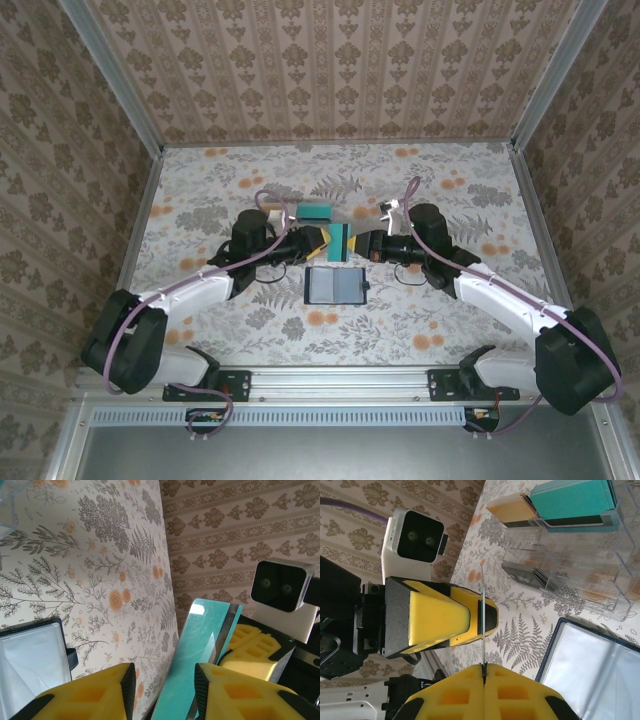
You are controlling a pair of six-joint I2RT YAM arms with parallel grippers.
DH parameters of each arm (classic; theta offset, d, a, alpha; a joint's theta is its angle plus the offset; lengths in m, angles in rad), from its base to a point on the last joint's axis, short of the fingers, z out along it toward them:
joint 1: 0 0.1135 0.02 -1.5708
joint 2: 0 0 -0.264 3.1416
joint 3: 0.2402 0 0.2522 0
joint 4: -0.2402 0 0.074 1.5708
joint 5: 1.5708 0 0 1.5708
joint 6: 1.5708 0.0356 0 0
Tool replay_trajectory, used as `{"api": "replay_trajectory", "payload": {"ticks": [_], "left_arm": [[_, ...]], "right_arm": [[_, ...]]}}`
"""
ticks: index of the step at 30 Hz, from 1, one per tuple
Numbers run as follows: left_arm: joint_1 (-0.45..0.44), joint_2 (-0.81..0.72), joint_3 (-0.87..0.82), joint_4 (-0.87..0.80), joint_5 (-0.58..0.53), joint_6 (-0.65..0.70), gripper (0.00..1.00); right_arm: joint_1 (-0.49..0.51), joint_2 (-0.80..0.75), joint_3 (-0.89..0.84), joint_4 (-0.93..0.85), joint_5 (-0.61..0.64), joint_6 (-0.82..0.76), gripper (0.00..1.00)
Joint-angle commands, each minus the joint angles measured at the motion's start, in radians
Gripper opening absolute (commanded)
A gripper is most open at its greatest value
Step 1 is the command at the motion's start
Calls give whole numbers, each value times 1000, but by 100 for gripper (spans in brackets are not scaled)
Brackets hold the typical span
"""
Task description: Take the credit cards out of the card holder
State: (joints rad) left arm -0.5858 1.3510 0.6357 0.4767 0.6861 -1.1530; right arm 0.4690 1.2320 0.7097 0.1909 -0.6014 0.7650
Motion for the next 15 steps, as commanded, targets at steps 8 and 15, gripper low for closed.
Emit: {"api": "replay_trajectory", "payload": {"ticks": [8, 15], "left_arm": [[-15, 10, 7, 99, 57, -39, 19], [-20, 2, 18, 96, 57, -40, 0]], "right_arm": [[-13, 21, -20, 48, -28, 14, 0], [-16, 36, -21, 54, -34, 17, 6]]}}
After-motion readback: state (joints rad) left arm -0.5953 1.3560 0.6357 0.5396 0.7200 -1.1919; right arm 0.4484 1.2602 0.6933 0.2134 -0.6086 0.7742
